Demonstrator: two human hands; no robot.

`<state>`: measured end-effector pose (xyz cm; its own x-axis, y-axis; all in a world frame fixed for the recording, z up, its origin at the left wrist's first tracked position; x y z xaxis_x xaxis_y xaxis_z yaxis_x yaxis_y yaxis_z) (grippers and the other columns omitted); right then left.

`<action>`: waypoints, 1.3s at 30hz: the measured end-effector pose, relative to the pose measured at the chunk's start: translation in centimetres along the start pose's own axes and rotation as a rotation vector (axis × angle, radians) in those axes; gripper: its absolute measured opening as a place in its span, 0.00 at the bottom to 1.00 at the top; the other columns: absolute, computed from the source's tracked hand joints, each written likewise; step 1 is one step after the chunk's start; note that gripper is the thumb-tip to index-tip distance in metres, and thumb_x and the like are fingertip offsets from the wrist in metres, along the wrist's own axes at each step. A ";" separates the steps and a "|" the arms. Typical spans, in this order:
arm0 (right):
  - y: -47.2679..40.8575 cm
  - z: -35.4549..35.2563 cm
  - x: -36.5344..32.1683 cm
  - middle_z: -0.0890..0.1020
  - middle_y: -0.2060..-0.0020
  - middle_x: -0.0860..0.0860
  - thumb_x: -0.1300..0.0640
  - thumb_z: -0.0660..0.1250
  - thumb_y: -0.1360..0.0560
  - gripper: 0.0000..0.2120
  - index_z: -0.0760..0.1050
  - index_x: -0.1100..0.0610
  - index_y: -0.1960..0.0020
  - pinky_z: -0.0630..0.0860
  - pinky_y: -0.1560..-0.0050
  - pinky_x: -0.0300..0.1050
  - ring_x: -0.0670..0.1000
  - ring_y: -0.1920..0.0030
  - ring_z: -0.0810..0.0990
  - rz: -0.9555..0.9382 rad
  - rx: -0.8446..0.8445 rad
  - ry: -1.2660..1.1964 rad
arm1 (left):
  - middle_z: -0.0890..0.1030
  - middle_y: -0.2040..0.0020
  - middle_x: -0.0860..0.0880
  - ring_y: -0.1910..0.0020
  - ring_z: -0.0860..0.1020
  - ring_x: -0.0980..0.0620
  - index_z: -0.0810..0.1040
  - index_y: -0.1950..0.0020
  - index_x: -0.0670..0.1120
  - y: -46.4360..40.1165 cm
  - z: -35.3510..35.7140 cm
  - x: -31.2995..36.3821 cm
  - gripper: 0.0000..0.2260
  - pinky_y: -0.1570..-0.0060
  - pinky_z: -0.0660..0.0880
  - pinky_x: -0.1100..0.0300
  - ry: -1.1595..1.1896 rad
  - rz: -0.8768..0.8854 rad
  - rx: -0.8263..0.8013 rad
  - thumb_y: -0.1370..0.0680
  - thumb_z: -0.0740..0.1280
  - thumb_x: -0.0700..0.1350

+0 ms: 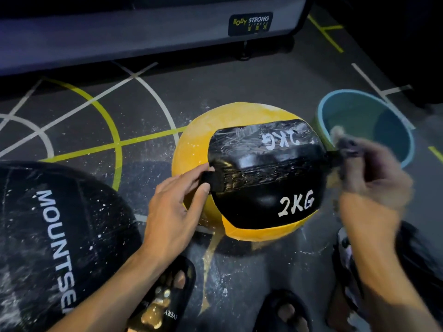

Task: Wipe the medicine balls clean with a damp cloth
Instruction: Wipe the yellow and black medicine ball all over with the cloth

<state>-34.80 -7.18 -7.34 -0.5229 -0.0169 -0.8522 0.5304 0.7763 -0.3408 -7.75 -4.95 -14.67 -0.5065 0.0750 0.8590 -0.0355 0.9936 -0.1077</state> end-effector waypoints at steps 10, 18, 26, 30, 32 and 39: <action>6.9 8.0 -2.5 0.84 0.39 0.52 0.64 0.64 0.21 0.15 0.82 0.57 0.38 0.74 0.30 0.54 0.50 0.34 0.80 -0.707 -0.617 0.252 | 0.75 0.44 0.81 0.39 0.75 0.69 0.76 0.32 0.63 -0.8 0.0 -0.1 0.14 0.32 0.67 0.58 -0.066 0.021 0.018 0.17 0.66 0.53; 6.1 8.0 -3.4 0.86 0.48 0.52 0.66 0.64 0.22 0.13 0.82 0.57 0.42 0.78 0.37 0.39 0.47 0.46 0.84 -0.661 -0.631 0.287 | 0.76 0.43 0.79 0.38 0.71 0.75 0.77 0.36 0.61 -1.0 -0.3 0.5 0.10 0.34 0.71 0.47 -0.033 -0.009 0.004 0.16 0.64 0.54; 2.8 9.3 -4.8 0.86 0.53 0.50 0.63 0.63 0.21 0.14 0.81 0.52 0.40 0.84 0.52 0.49 0.47 0.60 0.83 -0.546 -0.734 0.375 | 0.74 0.45 0.82 0.39 0.72 0.74 0.78 0.38 0.61 -1.8 -0.7 0.8 0.08 0.36 0.72 0.44 -0.020 -0.002 0.005 0.16 0.65 0.53; 0.2 10.4 -4.7 0.84 0.44 0.48 0.59 0.60 0.18 0.17 0.76 0.46 0.33 0.82 0.46 0.58 0.54 0.51 0.83 -0.515 -0.851 0.433 | 0.76 0.44 0.79 0.39 0.71 0.73 0.80 0.37 0.57 -1.6 -0.8 0.2 0.09 0.36 0.70 0.46 -0.002 -0.008 -0.011 0.16 0.65 0.51; -1.1 11.0 -4.8 0.84 0.51 0.46 0.60 0.61 0.19 0.17 0.77 0.48 0.33 0.80 0.43 0.59 0.51 0.55 0.82 -0.438 -0.733 0.424 | 0.78 0.42 0.76 0.38 0.72 0.72 0.80 0.37 0.58 -1.9 -0.7 0.5 0.09 0.34 0.69 0.47 0.010 -0.011 -0.012 0.16 0.65 0.51; -1.4 11.4 -4.9 0.85 0.44 0.51 0.55 0.57 0.19 0.18 0.75 0.43 0.33 0.79 0.43 0.58 0.59 0.47 0.83 -0.402 -0.795 0.473 | 0.75 0.44 0.79 0.43 0.71 0.76 0.80 0.38 0.57 -1.9 -0.7 0.3 0.09 0.35 0.69 0.51 -0.016 0.005 -0.015 0.16 0.64 0.52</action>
<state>-25.31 -15.37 -7.20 -0.8677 -0.2521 -0.4285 -0.2522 0.9660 -0.0575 -7.22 -6.72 -13.80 -0.5201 0.0792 0.8504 -0.0201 0.9943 -0.1049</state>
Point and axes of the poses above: each hand's wrist, its own y-axis away from the middle knuckle, its own z-axis out of the palm, x = y × z, the point moved 1 cm from there along -y, towards the middle knuckle
